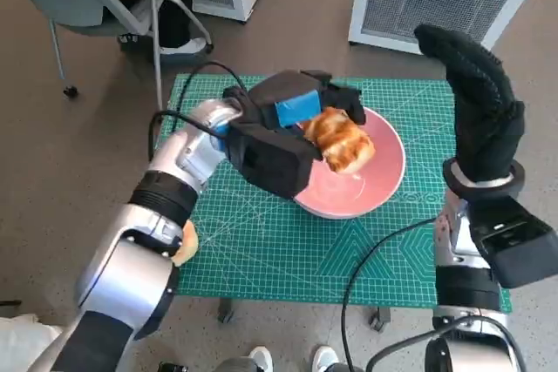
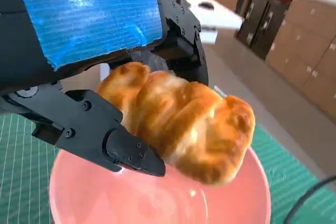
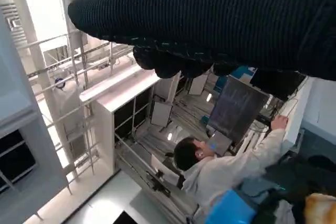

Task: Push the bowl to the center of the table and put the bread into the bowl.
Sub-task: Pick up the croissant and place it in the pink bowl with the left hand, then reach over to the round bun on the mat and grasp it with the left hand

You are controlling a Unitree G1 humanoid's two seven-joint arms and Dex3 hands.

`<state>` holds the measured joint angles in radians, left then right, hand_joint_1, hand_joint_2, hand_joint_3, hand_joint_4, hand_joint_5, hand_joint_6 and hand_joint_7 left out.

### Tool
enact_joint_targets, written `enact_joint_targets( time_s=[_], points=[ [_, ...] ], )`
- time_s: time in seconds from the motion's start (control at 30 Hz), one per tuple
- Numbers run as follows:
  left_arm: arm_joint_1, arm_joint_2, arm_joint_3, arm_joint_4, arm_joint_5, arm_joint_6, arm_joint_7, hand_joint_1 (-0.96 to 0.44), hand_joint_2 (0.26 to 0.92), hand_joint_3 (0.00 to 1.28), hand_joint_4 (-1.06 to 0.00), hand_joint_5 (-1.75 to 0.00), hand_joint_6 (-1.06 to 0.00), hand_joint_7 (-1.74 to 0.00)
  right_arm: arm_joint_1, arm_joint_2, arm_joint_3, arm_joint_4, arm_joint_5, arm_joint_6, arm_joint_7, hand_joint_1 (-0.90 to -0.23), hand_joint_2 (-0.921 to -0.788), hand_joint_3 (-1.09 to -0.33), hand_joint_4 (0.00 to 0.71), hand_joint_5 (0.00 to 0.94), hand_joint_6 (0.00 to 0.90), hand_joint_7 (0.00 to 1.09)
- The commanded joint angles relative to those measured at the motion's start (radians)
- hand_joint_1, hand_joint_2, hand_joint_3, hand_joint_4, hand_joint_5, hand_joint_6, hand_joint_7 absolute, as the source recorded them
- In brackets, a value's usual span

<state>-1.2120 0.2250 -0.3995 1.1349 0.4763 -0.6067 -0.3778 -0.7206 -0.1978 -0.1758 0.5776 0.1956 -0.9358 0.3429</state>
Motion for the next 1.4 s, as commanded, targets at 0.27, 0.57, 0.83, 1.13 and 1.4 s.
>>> enact_joint_targets(
  time_s=[0.27, 0.57, 0.83, 1.13, 1.4],
  points=[
    [0.026, 0.063, 0.02, -0.077, -0.022, -0.034, -0.063, -0.27, 0.92, 0.03, -0.17, 0.0, -0.32, -0.04, 0.034, 0.007, -0.001, -0.023, 0.008, 0.03, -0.019, -0.616, -0.921, -0.738, 0.359, 0.003, 0.107, 0.56],
    [0.111, 0.177, 0.074, -0.251, -0.078, -0.094, -0.09, -0.3, 0.916, 0.02, -0.17, -0.01, -0.32, -0.03, 0.036, 0.014, 0.006, -0.031, 0.003, 0.038, -0.027, -0.62, -0.921, -0.738, 0.359, 0.003, 0.109, 0.56],
    [0.225, 0.304, 0.152, -0.441, -0.16, -0.141, -0.131, -0.27, 0.894, 0.0, -0.24, -0.03, -0.37, -0.04, 0.037, 0.016, 0.011, -0.033, 0.002, 0.039, -0.026, -0.619, -0.921, -0.738, 0.359, 0.002, 0.11, 0.56],
    [0.407, 0.489, 0.253, -0.627, -0.252, -0.141, -0.192, -0.22, 0.862, 0.0, -0.33, -0.05, -0.45, -0.08, 0.032, 0.011, 0.012, -0.024, -0.005, 0.031, -0.025, -0.614, -0.921, -0.737, 0.359, 0.002, 0.11, 0.55],
    [0.605, 0.637, 0.333, -0.851, -0.283, 0.009, -0.275, -0.22, 0.868, 0.0, -0.36, -0.03, -0.46, -0.07, 0.026, 0.009, 0.014, -0.015, -0.006, 0.027, -0.022, -0.613, -0.921, -0.739, 0.359, 0.002, 0.107, 0.55]
  ],
)
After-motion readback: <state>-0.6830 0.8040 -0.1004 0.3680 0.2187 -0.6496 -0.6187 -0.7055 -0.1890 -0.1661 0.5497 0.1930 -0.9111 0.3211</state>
